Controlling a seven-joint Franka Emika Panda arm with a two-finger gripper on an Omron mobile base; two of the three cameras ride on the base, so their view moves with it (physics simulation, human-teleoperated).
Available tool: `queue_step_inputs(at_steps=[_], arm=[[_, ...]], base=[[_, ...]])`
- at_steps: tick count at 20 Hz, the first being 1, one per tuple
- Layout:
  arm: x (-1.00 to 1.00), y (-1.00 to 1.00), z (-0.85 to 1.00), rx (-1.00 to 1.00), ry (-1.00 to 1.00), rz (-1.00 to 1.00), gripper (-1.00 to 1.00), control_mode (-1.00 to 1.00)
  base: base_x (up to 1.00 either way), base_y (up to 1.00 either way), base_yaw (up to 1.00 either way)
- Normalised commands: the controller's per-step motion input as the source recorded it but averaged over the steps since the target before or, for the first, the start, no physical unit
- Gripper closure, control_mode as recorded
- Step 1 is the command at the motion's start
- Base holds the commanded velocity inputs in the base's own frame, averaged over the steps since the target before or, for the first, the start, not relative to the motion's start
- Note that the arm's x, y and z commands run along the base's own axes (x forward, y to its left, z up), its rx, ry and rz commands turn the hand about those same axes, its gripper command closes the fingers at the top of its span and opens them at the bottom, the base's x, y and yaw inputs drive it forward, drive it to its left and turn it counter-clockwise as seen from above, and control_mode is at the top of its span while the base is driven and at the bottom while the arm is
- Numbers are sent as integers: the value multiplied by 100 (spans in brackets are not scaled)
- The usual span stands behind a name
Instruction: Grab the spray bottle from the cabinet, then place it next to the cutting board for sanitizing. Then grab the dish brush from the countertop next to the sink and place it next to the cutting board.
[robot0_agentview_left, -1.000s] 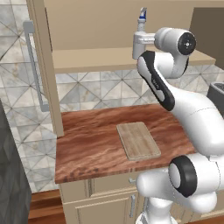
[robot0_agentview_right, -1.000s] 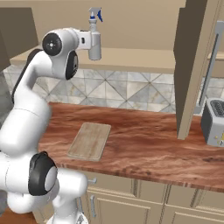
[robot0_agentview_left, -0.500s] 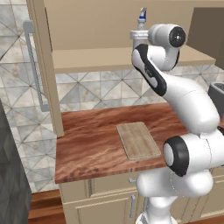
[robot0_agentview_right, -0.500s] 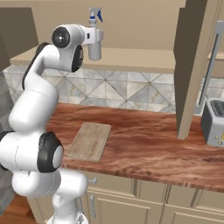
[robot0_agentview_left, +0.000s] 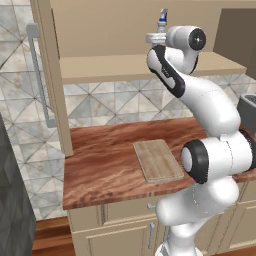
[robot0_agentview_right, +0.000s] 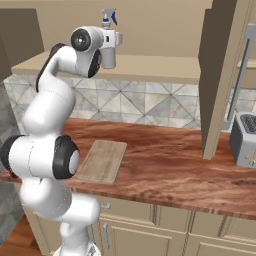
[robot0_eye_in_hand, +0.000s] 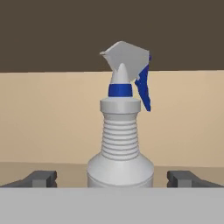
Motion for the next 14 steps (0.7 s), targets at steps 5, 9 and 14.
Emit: queue_step_inputs(at_steps=[5, 9, 14], arm=[[35, -6, -9, 0, 0, 0, -100, -100], [35, 4, -14, 0, 0, 0, -100, -100], [24, 3, -17, 0, 0, 0, -100, -100]], base=[[0, 0, 0], [0, 0, 0], [0, 0, 0]])
